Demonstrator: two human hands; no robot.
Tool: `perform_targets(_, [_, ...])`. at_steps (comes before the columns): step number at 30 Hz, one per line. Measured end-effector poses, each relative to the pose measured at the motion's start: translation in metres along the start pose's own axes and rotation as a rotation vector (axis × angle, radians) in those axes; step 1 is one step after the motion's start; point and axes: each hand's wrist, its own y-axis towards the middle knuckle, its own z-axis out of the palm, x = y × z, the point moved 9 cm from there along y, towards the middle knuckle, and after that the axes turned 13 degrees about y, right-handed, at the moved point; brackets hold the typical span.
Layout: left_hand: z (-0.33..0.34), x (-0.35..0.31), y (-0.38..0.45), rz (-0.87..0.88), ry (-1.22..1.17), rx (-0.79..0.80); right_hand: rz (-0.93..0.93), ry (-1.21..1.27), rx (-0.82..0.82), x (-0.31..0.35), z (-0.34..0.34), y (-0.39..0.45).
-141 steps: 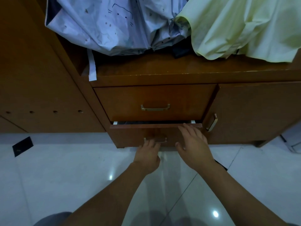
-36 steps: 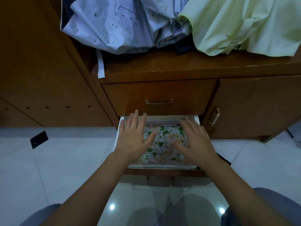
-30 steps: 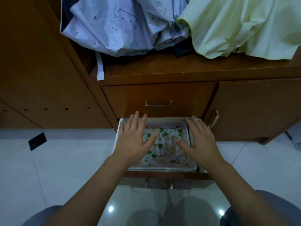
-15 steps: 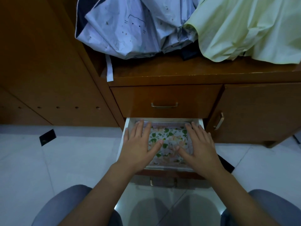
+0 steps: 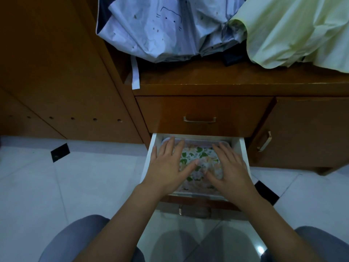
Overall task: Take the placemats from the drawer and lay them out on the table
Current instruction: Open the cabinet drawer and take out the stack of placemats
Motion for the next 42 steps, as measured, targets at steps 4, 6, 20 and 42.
perform_targets(4, [-0.014, 0.012, 0.012, -0.046, -0.083, -0.022, -0.031, 0.003, -0.004, 0.015, 0.002, 0.009])
perform_targets(6, [-0.017, 0.021, 0.015, -0.065, -0.092, -0.032, -0.038, 0.01, -0.022, 0.019, 0.001, 0.013])
perform_targets(20, [0.003, -0.007, 0.062, -0.059, -0.236, 0.114, 0.046, -0.022, -0.005, 0.042, -0.035, 0.035])
perform_targets(42, [-0.069, -0.078, -0.028, -0.539, 0.21, 0.138, -0.224, 0.147, 0.34, -0.023, -0.046, 0.045])
